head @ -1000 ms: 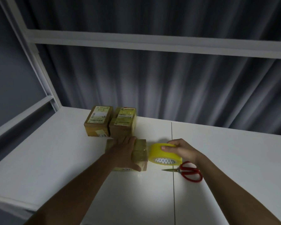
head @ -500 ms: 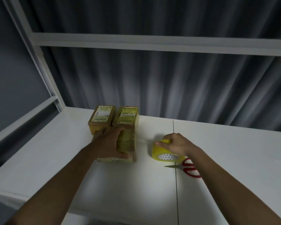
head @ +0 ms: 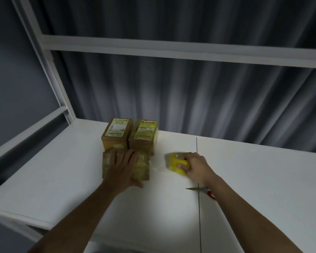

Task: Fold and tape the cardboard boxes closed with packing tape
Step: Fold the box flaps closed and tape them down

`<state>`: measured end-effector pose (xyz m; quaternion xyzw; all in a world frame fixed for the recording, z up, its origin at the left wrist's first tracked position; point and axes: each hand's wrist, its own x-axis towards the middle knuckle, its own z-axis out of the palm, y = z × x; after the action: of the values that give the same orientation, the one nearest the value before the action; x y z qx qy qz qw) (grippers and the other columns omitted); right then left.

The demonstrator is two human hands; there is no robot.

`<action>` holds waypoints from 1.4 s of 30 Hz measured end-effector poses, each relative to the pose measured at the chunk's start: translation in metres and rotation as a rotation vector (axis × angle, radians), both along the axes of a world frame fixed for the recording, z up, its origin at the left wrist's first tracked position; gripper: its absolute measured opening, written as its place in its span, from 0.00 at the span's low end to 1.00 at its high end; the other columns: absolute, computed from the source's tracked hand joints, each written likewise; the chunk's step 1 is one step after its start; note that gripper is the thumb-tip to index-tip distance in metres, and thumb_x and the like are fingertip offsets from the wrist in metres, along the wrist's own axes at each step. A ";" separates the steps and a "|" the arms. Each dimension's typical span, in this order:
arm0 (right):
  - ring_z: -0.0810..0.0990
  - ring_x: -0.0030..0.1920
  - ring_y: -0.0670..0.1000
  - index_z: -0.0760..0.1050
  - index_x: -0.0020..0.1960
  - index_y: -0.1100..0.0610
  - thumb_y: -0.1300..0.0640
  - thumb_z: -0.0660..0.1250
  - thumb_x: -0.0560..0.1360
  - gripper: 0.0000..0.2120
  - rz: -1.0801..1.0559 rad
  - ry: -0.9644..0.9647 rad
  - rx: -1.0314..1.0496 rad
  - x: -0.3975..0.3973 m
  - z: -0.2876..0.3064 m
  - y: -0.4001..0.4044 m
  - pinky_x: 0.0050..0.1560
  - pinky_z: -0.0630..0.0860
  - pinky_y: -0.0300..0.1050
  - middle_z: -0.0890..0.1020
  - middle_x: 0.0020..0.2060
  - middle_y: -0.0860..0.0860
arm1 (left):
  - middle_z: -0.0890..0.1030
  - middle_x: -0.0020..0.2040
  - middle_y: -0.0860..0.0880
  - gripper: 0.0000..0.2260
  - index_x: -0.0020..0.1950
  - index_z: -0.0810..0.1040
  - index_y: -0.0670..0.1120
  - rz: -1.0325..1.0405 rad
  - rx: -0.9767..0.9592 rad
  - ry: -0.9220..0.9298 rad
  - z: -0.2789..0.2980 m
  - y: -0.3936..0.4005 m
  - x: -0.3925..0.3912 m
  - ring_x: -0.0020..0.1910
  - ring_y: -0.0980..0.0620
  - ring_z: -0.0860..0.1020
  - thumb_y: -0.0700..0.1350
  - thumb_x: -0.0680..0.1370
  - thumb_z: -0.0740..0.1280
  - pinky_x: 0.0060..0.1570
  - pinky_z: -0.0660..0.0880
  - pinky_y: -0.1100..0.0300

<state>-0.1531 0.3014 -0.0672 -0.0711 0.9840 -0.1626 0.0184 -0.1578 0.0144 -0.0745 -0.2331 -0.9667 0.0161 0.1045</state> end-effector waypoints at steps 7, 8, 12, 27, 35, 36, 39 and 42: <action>0.80 0.46 0.62 0.77 0.51 0.61 0.43 0.57 0.72 0.23 0.039 0.141 0.022 0.027 -0.047 0.007 0.50 0.74 0.52 0.81 0.45 0.58 | 0.72 0.57 0.44 0.15 0.62 0.70 0.46 -0.139 0.085 0.300 -0.057 -0.011 0.025 0.48 0.43 0.72 0.48 0.77 0.55 0.47 0.74 0.49; 0.79 0.46 0.62 0.77 0.51 0.61 0.44 0.57 0.72 0.22 0.038 0.147 0.049 0.030 -0.052 0.006 0.51 0.73 0.52 0.81 0.45 0.57 | 0.71 0.57 0.45 0.18 0.62 0.70 0.47 -0.131 0.107 0.305 -0.056 -0.009 0.026 0.48 0.43 0.72 0.44 0.73 0.58 0.46 0.75 0.49; 0.79 0.47 0.61 0.79 0.54 0.57 0.42 0.58 0.70 0.23 0.025 0.172 0.146 0.031 -0.062 0.002 0.59 0.64 0.53 0.81 0.46 0.56 | 0.75 0.55 0.44 0.34 0.64 0.69 0.47 -0.101 0.108 0.238 -0.052 -0.001 0.023 0.48 0.43 0.73 0.36 0.59 0.71 0.46 0.74 0.49; 0.74 0.60 0.52 0.71 0.66 0.52 0.43 0.57 0.79 0.20 -0.131 -0.048 0.448 0.095 -0.047 0.072 0.57 0.70 0.44 0.75 0.62 0.51 | 0.74 0.54 0.36 0.30 0.59 0.73 0.40 0.195 0.284 0.088 -0.052 0.039 0.039 0.51 0.33 0.73 0.39 0.59 0.76 0.54 0.70 0.36; 0.76 0.55 0.55 0.73 0.61 0.57 0.49 0.59 0.79 0.16 -0.287 0.187 0.209 0.103 -0.002 0.064 0.46 0.72 0.44 0.79 0.55 0.53 | 0.76 0.54 0.37 0.33 0.57 0.71 0.41 0.127 0.327 0.105 -0.054 0.038 0.037 0.48 0.34 0.76 0.46 0.57 0.81 0.49 0.73 0.38; 0.77 0.53 0.56 0.74 0.60 0.57 0.49 0.60 0.79 0.16 -0.229 0.214 0.163 0.099 0.005 0.058 0.44 0.71 0.44 0.80 0.53 0.53 | 0.77 0.54 0.37 0.34 0.57 0.70 0.42 0.115 0.326 0.110 -0.054 0.037 0.036 0.48 0.35 0.77 0.47 0.57 0.82 0.47 0.74 0.38; 0.78 0.52 0.57 0.72 0.59 0.57 0.46 0.62 0.77 0.17 -0.028 0.208 0.299 0.082 0.027 0.032 0.46 0.71 0.45 0.81 0.52 0.53 | 0.79 0.52 0.38 0.33 0.54 0.73 0.42 0.109 0.284 0.111 -0.051 0.036 0.035 0.44 0.36 0.79 0.48 0.54 0.83 0.42 0.76 0.42; 0.78 0.54 0.57 0.68 0.63 0.56 0.45 0.61 0.77 0.20 0.090 0.142 0.495 0.062 0.044 0.005 0.50 0.70 0.45 0.79 0.55 0.53 | 0.80 0.50 0.38 0.32 0.52 0.75 0.42 0.077 0.228 0.123 -0.049 0.032 0.034 0.43 0.36 0.79 0.46 0.53 0.84 0.39 0.77 0.44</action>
<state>-0.0906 0.3069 -0.0230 -0.1192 0.9885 0.0896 -0.0266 -0.1241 0.0469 -0.1239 -0.1811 -0.9622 -0.0758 0.1889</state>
